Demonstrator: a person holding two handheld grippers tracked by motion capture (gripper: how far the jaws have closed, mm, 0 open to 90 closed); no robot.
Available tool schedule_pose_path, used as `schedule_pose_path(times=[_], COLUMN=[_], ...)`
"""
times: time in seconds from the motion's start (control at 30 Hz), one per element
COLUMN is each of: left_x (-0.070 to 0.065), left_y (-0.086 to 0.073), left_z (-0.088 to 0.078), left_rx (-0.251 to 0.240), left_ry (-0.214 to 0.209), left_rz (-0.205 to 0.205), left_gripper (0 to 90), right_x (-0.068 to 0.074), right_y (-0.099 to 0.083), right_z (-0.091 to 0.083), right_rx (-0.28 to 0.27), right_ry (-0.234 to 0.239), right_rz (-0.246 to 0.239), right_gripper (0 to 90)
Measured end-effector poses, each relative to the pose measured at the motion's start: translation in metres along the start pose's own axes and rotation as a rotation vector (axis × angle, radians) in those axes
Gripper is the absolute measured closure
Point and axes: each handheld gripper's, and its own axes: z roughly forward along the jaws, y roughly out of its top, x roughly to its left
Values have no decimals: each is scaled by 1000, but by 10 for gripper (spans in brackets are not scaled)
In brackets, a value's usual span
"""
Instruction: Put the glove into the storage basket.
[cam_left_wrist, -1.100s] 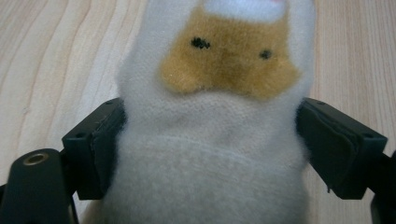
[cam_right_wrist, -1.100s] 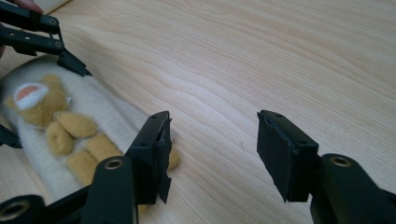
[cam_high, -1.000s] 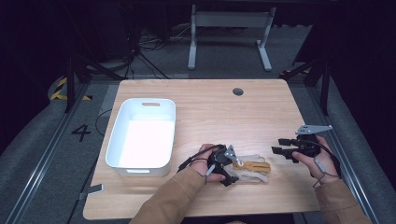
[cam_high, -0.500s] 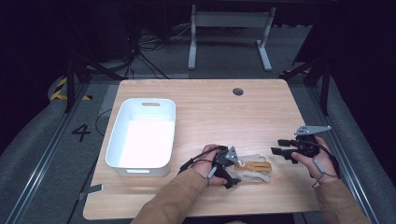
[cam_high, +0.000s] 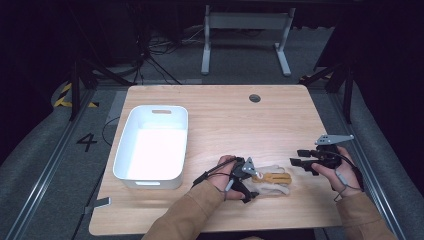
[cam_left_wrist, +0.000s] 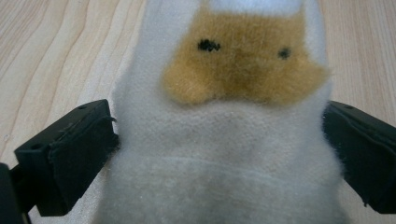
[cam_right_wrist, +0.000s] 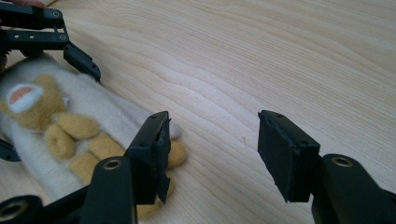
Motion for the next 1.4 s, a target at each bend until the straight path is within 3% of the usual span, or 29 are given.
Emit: schedule_pose_path(times=[0.1, 0.13, 0.23, 0.33, 0.37, 0.4, 0.47, 0.53, 0.73, 1.37, 1.4], left_x=[1, 2, 4, 3, 2, 0, -2, -3, -4, -4, -4], left_y=[-1, -2, -2, -1, 0, 2, 4, 4, 4, 7, 7], left_z=[-4, -6, -10, -12, -13, -14, -14, -14, -14, -21, -23], left_rx=[-25, -30, -26, -15, -8, 4, 18, 16, 17, 30, 30], left_ry=[3, -2, -1, 6, 12, 25, 28, 30, 28, 32, 31], left_rz=[-1, -5, -13, -29, -34, -37, -43, -36, -70, -106, -123], left_gripper=[94, 215, 400, 525, 525, 603, 643, 657, 712, 738, 738], right_x=[0, -1, 0, 0, 0, 0, 1, 1, 0, -3, -3], right_y=[0, -1, -1, 0, 0, 0, 0, 0, -1, 0, -1], right_z=[0, 0, 0, 0, 0, 0, 0, 1, 0, -2, -3], right_rx=[2, 3, 2, 0, 0, 0, 1, 1, -3, -12, -10], right_ry=[2, -1, 1, -2, -2, -4, -4, -4, -4, -10, -9], right_rz=[1, 1, 1, 1, 1, 0, 3, 3, 3, 7, 8], right_gripper=[449, 449, 449, 449, 449, 449, 449, 449, 449, 449, 449])
